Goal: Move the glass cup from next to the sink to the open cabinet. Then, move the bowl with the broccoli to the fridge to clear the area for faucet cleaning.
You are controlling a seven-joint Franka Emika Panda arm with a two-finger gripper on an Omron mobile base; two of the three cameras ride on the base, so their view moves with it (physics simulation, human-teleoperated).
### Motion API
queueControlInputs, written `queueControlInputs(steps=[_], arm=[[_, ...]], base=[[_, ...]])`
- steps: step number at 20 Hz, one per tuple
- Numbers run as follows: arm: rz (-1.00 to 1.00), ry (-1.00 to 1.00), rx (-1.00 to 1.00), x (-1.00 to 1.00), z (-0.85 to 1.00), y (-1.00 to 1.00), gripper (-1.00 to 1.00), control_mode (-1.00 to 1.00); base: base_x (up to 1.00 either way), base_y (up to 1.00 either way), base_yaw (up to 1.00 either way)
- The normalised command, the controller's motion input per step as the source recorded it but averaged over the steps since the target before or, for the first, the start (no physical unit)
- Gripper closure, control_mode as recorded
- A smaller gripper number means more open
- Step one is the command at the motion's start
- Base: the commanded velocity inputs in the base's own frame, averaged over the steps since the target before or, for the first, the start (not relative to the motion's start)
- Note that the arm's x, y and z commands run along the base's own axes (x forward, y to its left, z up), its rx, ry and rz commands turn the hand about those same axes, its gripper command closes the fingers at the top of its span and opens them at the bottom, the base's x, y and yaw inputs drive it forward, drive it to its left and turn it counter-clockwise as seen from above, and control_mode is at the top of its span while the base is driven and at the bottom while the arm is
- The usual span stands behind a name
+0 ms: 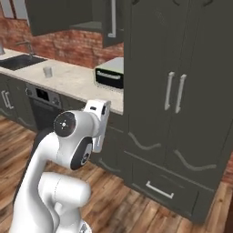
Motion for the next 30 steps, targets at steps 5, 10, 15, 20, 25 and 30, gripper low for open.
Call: queueControlInputs(steps=[5,10,15,20,25,30], arm=[[0.0,0.0,0.0,0.0,0.0,0.0,-1.0,1.0],[0.0,0.0,0.0,0.0,0.0,0.0,-1.0,1.0],[0.0,0.0,0.0,0.0,0.0,0.0,-1.0,1.0],[0.0,0.0,0.0,0.0,0.0,0.0,-1.0,1.0],[0.0,0.0,0.0,0.0,0.0,0.0,-1.0,1.0],[0.0,0.0,0.0,0.0,0.0,0.0,-1.0,1.0]], base=[[1.0,0.64,0.04],[0.32,1.0,-0.05],[0.7,1.0,-0.22],[1.0,0.2,-0.08],[0.51,0.1,0.54],[0.1,0.73,0.34]])
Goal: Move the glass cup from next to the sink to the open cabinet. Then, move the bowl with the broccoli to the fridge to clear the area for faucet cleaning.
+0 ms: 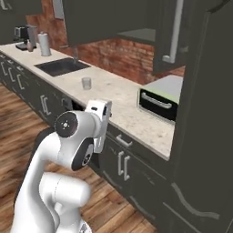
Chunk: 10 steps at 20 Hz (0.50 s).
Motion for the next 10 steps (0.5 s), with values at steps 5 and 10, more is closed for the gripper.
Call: queueControlInputs(steps=[5,10], arm=[[0.0,0.0,0.0,0.0,0.0,0.0,-1.0,1.0],[0.0,0.0,0.0,0.0,0.0,0.0,-1.0,1.0]], base=[[0.75,0.79,0.0],[0.93,0.81,-0.07]])
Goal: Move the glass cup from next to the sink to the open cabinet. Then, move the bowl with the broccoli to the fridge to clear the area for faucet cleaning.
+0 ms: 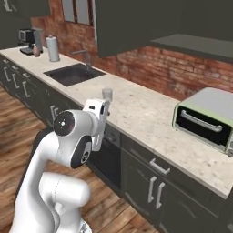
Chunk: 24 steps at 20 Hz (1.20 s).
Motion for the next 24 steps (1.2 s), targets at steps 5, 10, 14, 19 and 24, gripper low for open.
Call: queueControlInputs(steps=[5,10,14,19,24], arm=[[0.0,0.0,0.0,0.0,0.0,0.0,-1.0,1.0],[0.0,0.0,0.0,0.0,0.0,0.0,-1.0,1.0],[0.0,0.0,0.0,0.0,0.0,0.0,-1.0,1.0],[0.0,0.0,0.0,0.0,0.0,0.0,-1.0,1.0],[0.0,0.0,0.0,0.0,0.0,0.0,-1.0,1.0]], base=[[0.87,0.48,-0.15],[0.75,0.53,-0.22],[0.55,0.6,-0.22],[0.85,0.49,-0.25],[1.0,0.07,-0.1]])
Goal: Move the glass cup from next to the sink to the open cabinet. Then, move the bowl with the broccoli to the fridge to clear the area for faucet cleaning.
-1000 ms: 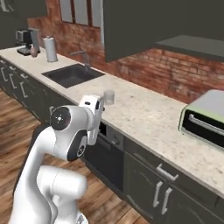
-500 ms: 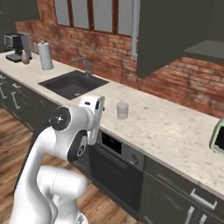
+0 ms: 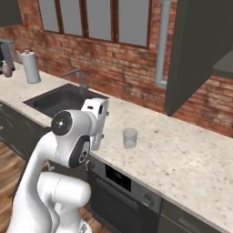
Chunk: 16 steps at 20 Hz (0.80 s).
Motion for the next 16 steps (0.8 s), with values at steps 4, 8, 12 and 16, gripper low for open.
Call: queueControlInputs(steps=[4,8,12,16], arm=[[0.0,0.0,0.0,0.0,0.0,0.0,-1.0,1.0],[-0.09,0.25,0.03,0.25,-0.12,0.11,-1.0,-1.0],[-0.24,0.52,0.07,0.58,-0.31,0.48,-1.0,-1.0],[-0.22,0.41,0.24,0.53,-0.33,0.13,-1.0,-1.0]], base=[[0.8,0.01,-0.09],[0.36,0.06,-0.07],[0.0,0.0,0.0],[0.0,0.0,0.0]])
